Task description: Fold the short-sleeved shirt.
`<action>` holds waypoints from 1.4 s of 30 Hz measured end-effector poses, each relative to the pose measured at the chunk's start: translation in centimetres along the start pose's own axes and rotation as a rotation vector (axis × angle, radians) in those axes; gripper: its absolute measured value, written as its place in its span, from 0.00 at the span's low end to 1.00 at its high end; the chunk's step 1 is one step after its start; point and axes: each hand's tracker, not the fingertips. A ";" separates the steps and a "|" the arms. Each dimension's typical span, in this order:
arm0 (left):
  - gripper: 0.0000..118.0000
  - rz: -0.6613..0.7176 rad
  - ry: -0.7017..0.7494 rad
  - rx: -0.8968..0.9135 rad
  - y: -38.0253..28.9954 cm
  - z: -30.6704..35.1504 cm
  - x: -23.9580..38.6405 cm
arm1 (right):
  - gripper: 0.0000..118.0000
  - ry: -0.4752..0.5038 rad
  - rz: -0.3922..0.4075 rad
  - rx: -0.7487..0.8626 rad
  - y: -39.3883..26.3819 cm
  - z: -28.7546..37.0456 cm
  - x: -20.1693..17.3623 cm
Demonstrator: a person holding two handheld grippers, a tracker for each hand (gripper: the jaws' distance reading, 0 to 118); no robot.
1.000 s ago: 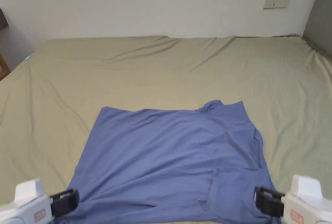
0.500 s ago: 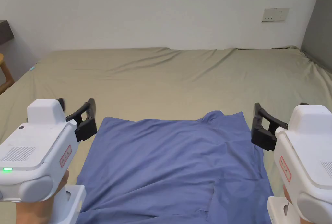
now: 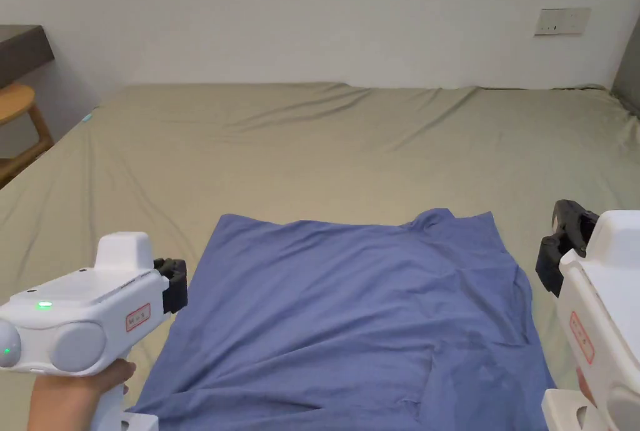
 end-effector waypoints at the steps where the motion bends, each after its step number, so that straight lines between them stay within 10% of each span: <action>1: 0.00 -0.008 -0.006 -0.067 -1.0 -0.7 -0.8 | 0.01 0.004 0.001 -0.007 -0.3 -0.3 0.1; 6: 0.08 0.029 0.051 -0.285 -8.0 -3.2 -5.1 | 0.01 0.020 -0.009 -0.058 -1.6 -1.1 0.0; 9: 0.69 0.078 0.087 -0.291 -11.1 -4.0 -6.6 | 0.01 0.025 0.000 -0.082 -2.4 -1.4 -0.3; 12: 0.89 0.117 0.135 -0.286 -13.1 -4.9 -7.5 | 0.01 0.030 0.001 -0.109 -3.1 -1.7 -0.3; 15: 0.82 0.133 0.154 -0.295 -14.4 -6.1 -7.8 | 0.01 0.027 -0.002 -0.137 -3.9 -1.8 -0.1; 18: 0.37 0.203 0.107 -0.347 -15.4 -7.6 -8.1 | 0.01 0.017 -0.005 -0.165 -4.8 -1.6 0.3; 22: 0.07 0.124 0.127 -0.343 -16.0 -8.0 -7.2 | 0.01 0.004 -0.026 -0.222 -6.2 -1.3 1.4; 26: 0.05 0.102 0.117 -0.325 -15.7 -7.6 -6.4 | 0.06 -0.005 -0.061 -0.353 -9.1 -1.1 3.2; 30: 0.05 0.099 0.110 -0.302 -15.1 -6.8 -6.5 | 0.74 0.010 -0.118 -0.635 -15.1 -1.8 4.6; 32: 0.05 0.103 0.104 -0.293 -14.8 -6.4 -6.6 | 0.86 0.015 -0.157 -0.769 -18.6 -2.3 4.9; 38: 0.05 0.098 0.101 -0.283 -14.3 -6.5 -6.7 | 0.81 0.027 -0.126 -0.814 -23.1 -3.0 3.8; 42: 0.05 0.096 0.103 -0.286 -14.0 -6.5 -6.4 | 0.13 0.060 -0.128 -0.831 -23.5 -3.5 3.6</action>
